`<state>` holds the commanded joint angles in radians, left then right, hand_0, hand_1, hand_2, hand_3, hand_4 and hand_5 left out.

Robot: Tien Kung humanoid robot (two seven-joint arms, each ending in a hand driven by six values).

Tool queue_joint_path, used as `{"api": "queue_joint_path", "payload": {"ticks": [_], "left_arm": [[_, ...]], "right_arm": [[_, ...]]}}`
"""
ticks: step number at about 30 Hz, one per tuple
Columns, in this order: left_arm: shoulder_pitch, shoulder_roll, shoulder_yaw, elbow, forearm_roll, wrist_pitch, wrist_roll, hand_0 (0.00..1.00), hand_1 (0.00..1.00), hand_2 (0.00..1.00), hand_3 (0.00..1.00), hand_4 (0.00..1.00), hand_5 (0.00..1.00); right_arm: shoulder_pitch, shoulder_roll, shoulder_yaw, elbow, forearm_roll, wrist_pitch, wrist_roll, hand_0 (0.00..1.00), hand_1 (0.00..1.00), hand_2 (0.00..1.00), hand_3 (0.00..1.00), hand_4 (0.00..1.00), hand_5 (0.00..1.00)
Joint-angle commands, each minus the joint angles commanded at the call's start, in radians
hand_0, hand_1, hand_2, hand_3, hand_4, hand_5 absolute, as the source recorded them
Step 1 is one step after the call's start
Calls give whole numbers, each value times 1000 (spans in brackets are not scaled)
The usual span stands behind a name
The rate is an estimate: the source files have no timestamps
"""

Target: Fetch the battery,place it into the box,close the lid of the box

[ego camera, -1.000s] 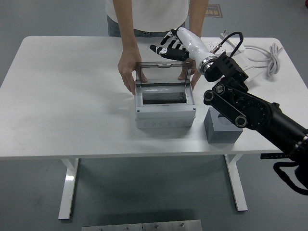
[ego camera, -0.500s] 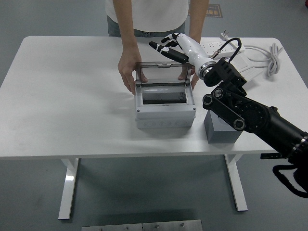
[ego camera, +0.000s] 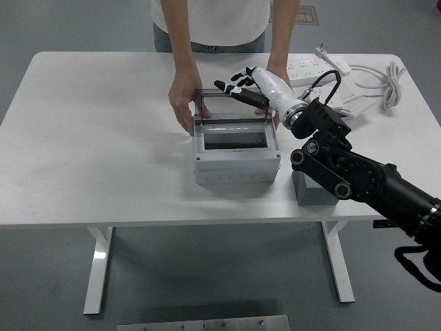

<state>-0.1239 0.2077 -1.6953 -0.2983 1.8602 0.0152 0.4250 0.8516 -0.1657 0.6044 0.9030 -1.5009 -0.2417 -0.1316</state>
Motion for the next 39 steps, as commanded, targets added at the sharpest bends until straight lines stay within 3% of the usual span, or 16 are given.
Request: {"api": "queue_joint_path", "payload": {"ticks": [17, 18, 23, 24, 29, 30, 35, 36, 39], "left_arm": [[4, -2, 15, 3, -24, 10, -6, 593, 665, 605, 574, 540, 2], [4, -2, 15, 3, -25, 10, -5, 594, 665, 605, 574, 539, 2], [4, -2, 18, 4, -30, 12, -7, 594, 665, 605, 574, 539, 2], [3, -2, 19, 4, -31, 12, -7, 594, 667, 605, 574, 540, 2], [4, -2, 23, 5, -35, 13, -9, 594, 667, 605, 574, 540, 2], [4, -2, 23, 5, -35, 14, -9, 594, 666, 605, 574, 540, 2], [6, -2, 27, 5, -39, 15, -9, 594, 666, 605, 574, 540, 2], [7, -3, 27, 5, -39, 15, -9, 594, 666, 605, 573, 538, 2], [8, -3, 29, 5, -39, 16, -8, 594, 666, 605, 573, 538, 2]], "right_arm": [[-48, -73, -28, 143, -37, 26, -68, 878, 731, 711, 742, 998, 998], [-49, -75, -29, 148, -40, 29, -71, 830, 689, 682, 734, 998, 998], [-51, -85, -35, 173, -59, 44, -92, 830, 689, 682, 734, 998, 998], [-51, -86, -35, 178, -62, 47, -95, 791, 659, 665, 732, 998, 998], [-47, -93, -34, 205, -84, 72, -123, 791, 659, 665, 732, 998, 998], [-46, -94, -33, 211, -88, 79, -130, 737, 641, 659, 731, 998, 998], [-42, -98, -29, 236, -106, 114, -165, 737, 641, 659, 731, 998, 998], [-41, -98, -28, 242, -109, 122, -171, 682, 630, 653, 730, 998, 998], [-37, -99, -25, 255, -119, 145, -189, 682, 630, 653, 730, 998, 998]]}}
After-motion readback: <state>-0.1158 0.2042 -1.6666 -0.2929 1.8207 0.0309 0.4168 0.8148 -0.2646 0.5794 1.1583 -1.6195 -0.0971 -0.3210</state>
